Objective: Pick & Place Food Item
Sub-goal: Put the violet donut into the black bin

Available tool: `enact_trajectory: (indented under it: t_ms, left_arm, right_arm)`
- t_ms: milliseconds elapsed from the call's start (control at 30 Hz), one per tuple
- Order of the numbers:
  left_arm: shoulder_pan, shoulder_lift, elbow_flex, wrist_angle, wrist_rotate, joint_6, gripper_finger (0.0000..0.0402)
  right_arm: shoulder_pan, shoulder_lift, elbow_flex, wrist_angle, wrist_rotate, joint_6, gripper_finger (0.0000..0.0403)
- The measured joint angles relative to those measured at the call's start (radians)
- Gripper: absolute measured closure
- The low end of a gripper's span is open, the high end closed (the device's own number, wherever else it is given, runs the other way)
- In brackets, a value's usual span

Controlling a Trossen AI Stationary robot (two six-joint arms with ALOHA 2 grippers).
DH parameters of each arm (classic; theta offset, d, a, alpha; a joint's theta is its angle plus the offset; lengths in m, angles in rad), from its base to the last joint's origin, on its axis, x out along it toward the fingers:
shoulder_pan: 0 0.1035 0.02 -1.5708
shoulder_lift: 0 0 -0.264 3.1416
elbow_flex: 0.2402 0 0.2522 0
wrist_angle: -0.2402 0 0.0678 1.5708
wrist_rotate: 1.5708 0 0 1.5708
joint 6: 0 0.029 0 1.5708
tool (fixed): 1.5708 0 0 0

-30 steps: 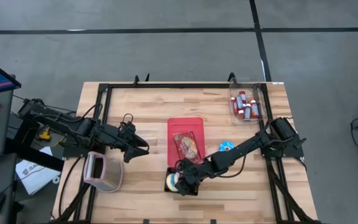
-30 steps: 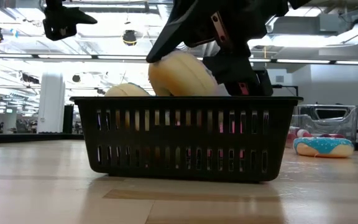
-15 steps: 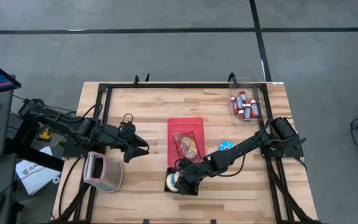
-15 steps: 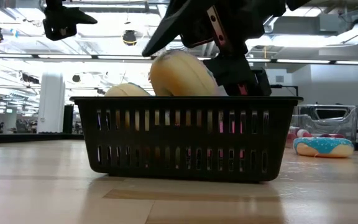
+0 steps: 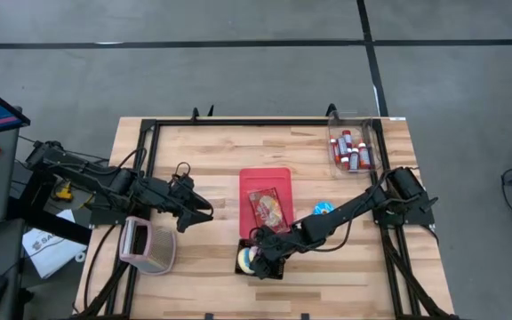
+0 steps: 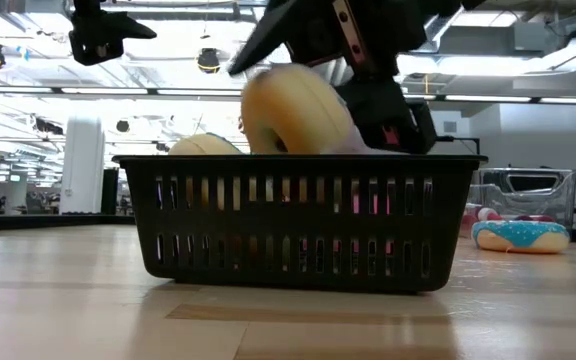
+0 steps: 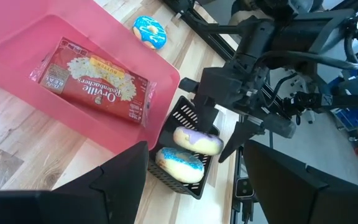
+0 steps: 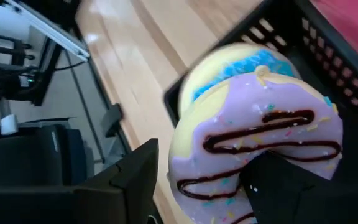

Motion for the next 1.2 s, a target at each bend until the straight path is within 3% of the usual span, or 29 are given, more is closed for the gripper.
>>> enact_trajectory:
  t_ms: [367, 733, 1200]
  left_arm:
    - [0.000, 0.000, 0.000, 0.001, 0.000, 0.000, 0.0141]
    - [0.000, 0.000, 0.000, 0.001, 0.000, 0.002, 0.0141]
    - [0.000, 0.000, 0.000, 0.006, 0.000, 0.002, 0.0141]
  right_arm:
    - [-0.021, 0.002, 0.002, -0.023, -0.051, -0.005, 0.0196]
    - [-0.032, 0.002, 0.086, -0.151, -0.048, -0.067, 0.0196]
    - [-0.026, 0.058, 0.119, -0.114, -0.118, -0.048, 0.0184]
